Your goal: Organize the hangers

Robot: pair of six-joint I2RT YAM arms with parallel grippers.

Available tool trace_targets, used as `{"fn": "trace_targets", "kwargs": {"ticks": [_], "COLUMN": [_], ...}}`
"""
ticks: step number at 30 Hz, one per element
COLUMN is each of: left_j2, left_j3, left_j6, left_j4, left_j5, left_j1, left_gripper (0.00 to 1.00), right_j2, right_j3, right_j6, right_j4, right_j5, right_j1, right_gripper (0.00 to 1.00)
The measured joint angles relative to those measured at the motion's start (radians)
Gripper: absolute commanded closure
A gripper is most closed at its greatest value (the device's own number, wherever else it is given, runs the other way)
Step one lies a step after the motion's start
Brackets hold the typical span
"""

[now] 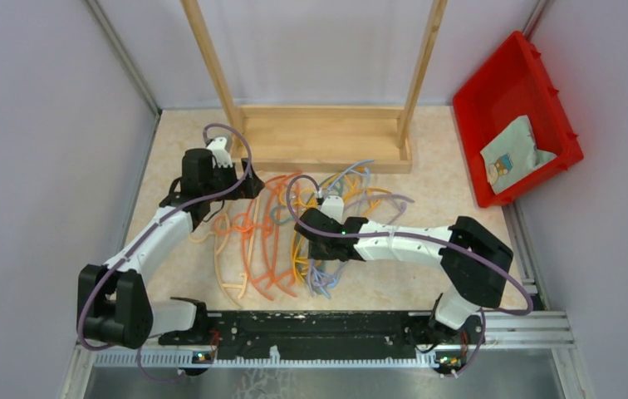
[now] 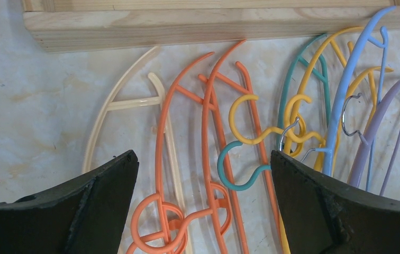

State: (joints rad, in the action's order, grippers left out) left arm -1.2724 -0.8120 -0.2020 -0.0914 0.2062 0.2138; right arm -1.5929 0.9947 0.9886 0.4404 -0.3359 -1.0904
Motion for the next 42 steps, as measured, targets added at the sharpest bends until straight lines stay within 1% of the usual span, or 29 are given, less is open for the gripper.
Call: {"fn": "trace_targets", "kwargs": {"ticks": [10, 11, 12, 13, 14, 20, 23, 26, 30, 35, 39, 41, 42], "left_j2": [0.035, 0.036, 0.036, 0.036, 0.036, 0.037, 0.037, 0.042, 0.061, 0.081, 0.085, 0.085, 0.085], "left_j3": [0.028, 0.031, 0.033, 0.034, 0.035, 0.035, 0.035, 0.035, 0.035, 0.047, 0.056, 0.058, 0.059], "left_j6": [-0.006, -0.007, -0.007, -0.007, -0.008, -0.007, -0.007, -0.006, 0.001, 0.014, 0.020, 0.021, 0.020], "left_j4": [0.000, 0.000, 0.000, 0.000, 0.000, -0.002, -0.007, -0.007, -0.007, -0.008, -0.007, -0.007, -0.007], "left_j5": [0.000, 0.000, 0.000, 0.000, 0.000, -0.001, -0.002, -0.005, -0.015, -0.023, -0.024, -0.024, -0.024], "left_j1": [0.000, 0.000, 0.000, 0.000, 0.000, 0.000, 0.000, 0.000, 0.000, 0.000, 0.000, 0.000, 0.000], "left_gripper": [0.00, 0.00, 0.00, 0.00, 0.00, 0.00, 0.00, 0.00, 0.00, 0.00, 0.00, 0.00, 0.00], "right_j2": [-0.009, -0.012, -0.016, -0.021, -0.023, -0.019, 0.010, 0.084, 0.278, 0.486, 0.542, 0.536, 0.526], "right_j3": [-0.013, -0.015, -0.015, -0.015, -0.015, -0.017, -0.016, -0.016, 0.003, 0.090, 0.189, 0.254, 0.305], "right_j6": [-0.010, -0.012, -0.015, -0.017, -0.022, -0.019, -0.036, -0.053, -0.069, -0.100, -0.152, -0.186, -0.207], "right_j4": [-0.018, -0.021, -0.024, -0.030, -0.033, -0.027, 0.027, 0.108, 0.208, 0.234, 0.219, 0.196, 0.177], "right_j5": [-0.005, -0.004, -0.004, -0.004, -0.003, -0.005, -0.011, -0.019, -0.022, -0.001, 0.017, 0.048, 0.086], "right_j1": [0.000, 0.000, 0.000, 0.000, 0.000, -0.001, -0.002, -0.002, -0.002, -0.002, 0.010, 0.034, 0.067], "right_gripper": [0.71, 0.73, 0.82, 0.94, 1.00, 1.00, 1.00, 1.00, 1.00, 1.00, 1.00, 1.00, 1.00]}}
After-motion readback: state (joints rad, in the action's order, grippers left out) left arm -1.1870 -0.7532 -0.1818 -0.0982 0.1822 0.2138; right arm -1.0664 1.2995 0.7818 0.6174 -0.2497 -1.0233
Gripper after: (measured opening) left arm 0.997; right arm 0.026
